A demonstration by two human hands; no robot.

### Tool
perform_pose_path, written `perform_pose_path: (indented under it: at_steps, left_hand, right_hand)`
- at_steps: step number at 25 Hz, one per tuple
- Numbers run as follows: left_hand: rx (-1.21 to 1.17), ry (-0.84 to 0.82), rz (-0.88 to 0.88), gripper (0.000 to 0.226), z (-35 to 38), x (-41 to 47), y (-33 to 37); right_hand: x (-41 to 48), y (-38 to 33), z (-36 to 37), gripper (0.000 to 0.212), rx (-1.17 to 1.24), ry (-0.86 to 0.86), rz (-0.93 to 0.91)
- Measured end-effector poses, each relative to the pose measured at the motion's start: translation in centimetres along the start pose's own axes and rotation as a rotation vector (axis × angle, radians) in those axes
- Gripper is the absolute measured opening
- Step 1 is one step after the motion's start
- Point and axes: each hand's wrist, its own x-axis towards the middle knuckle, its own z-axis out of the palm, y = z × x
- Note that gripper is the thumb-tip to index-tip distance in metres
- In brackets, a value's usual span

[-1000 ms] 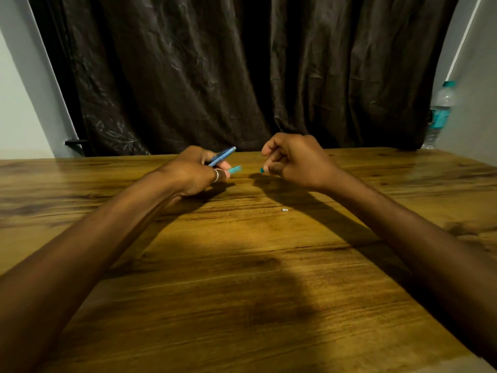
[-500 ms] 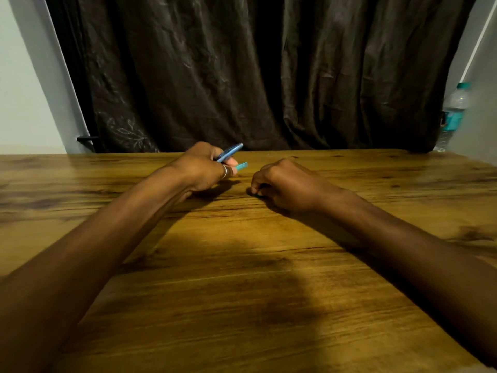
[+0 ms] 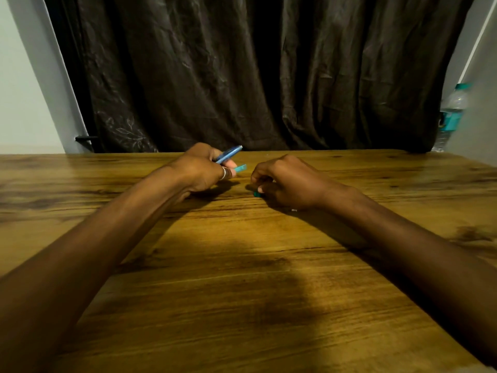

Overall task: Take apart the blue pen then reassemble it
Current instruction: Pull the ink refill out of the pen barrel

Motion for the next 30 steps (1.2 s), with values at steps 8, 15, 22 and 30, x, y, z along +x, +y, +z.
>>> perform_pose_path:
  at_steps: [8, 15, 22, 30]
  left_hand:
    - [0.02, -0.01, 0.004, 0.017, -0.1, 0.1, -0.1]
    - [0.021, -0.039, 0.023, 0.015, 0.1, 0.1, 0.0]
    - [-0.037, -0.073, 0.049, 0.013, 0.3, -0.6, 0.4]
    - [-0.056, -0.063, 0.07, 0.011, 0.3, -0.3, 0.2]
  right_hand:
    - [-0.1, 0.4, -0.4, 0.019, 0.015, 0.127, 0.024]
    - [0.1, -0.1, -0.8, 0.01, 0.283, 0.266, 0.146]
    - [0.2, -1.3, -0.7, 0.016, 0.861, 0.226, 0.306]
    - [-0.2, -2.2, -1.3, 0.017, 1.32, 0.271, 0.511]
